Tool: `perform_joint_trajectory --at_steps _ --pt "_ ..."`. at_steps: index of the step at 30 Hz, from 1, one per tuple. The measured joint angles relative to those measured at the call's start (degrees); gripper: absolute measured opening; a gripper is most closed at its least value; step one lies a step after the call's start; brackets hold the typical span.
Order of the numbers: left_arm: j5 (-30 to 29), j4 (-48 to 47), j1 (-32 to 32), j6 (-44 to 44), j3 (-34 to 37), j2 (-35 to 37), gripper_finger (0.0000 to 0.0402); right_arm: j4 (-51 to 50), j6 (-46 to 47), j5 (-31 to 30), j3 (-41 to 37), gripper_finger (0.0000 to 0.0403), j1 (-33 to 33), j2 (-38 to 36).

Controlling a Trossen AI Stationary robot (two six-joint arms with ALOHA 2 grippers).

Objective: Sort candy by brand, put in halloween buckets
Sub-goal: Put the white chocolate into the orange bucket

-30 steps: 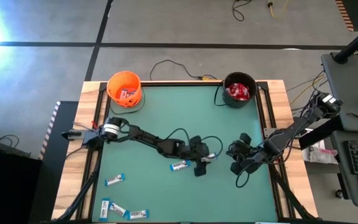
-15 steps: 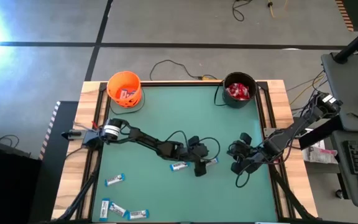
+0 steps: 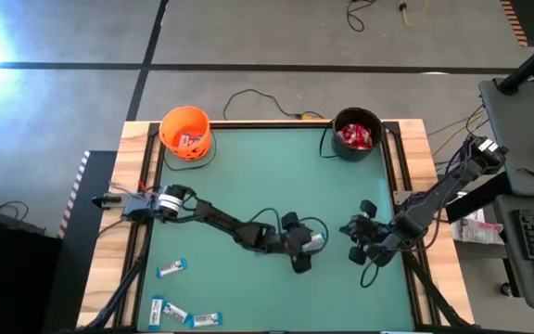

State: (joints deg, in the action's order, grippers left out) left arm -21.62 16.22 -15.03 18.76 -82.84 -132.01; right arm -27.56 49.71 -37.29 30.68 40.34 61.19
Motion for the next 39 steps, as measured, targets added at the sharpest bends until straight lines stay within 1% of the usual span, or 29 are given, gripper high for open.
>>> perform_joint_trajectory --at_steps 4,6,8,10,12,14,17,19,21,23,26,28,32,35,37,39 --pt "-1.10 2.88 0.06 0.48 0.01 -3.11 0.0292 0.50 1.28 -1.32 0.00 0.0009 0.43 0.00" --pt "-1.43 3.06 0.55 2.44 -0.16 -3.98 0.0286 0.99 1.31 -1.32 0.00 0.0009 0.43 0.00" --pt "-0.41 0.90 1.09 5.20 -0.33 -4.04 0.0279 1.88 1.95 -1.29 0.01 0.0009 0.41 0.00" --pt "-0.23 -1.85 1.23 5.17 -0.44 -4.04 0.0268 2.04 1.87 -0.88 0.50 0.0009 0.36 0.00" --pt "-1.49 -4.11 1.19 3.04 -0.39 -4.04 0.0249 2.09 -1.82 0.13 1.61 0.0009 0.19 0.00" --pt "-1.66 -3.87 1.49 1.98 0.60 -4.06 0.0222 1.04 -7.04 0.32 3.23 0.0009 -0.50 0.00" --pt "-1.29 1.35 2.82 1.78 5.12 -3.82 0.0174 -3.52 -13.01 0.06 7.51 0.0009 -3.21 -0.02" --pt "-0.28 7.94 3.98 1.94 9.21 -3.64 0.0142 -8.43 -15.46 -0.12 10.75 0.0009 -5.54 -0.05" --pt "2.12 16.03 5.19 2.32 13.36 -3.58 0.0114 -13.18 -17.84 -0.19 14.09 0.0009 -8.25 -0.07" --pt "3.83 22.40 6.11 1.98 16.74 -3.58 0.0094 -17.62 -20.36 -0.33 17.23 0.0009 -11.33 -0.07" --pt "4.81 25.45 7.34 0.77 19.83 -2.41 0.0085 -23.15 -25.21 -0.23 22.23 0.0009 -16.24 -0.07" --pt "5.25 24.87 8.22 -0.75 20.93 -1.36 0.0089 -24.99 -29.85 -0.22 26.20 0.0009 -19.89 -0.07" --pt "6.37 20.01 9.71 -4.46 21.33 1.37 0.0102 -25.58 -41.43 -0.08 35.21 0.0009 -27.37 -0.07" --pt "6.10 13.55 10.91 -5.78 21.63 5.11 0.0101 -25.72 -48.06 0.56 42.31 0.0009 -32.93 -0.07" --pt "5.72 7.13 12.03 -5.41 21.73 8.43 0.0096 -25.90 -49.28 2.60 46.54 0.0009 -36.76 -0.07" --pt "5.01 -0.32 12.95 -4.08 22.00 12.49 0.0094 -25.89 -46.16 6.22 49.65 0.0009 -40.32 -0.07"
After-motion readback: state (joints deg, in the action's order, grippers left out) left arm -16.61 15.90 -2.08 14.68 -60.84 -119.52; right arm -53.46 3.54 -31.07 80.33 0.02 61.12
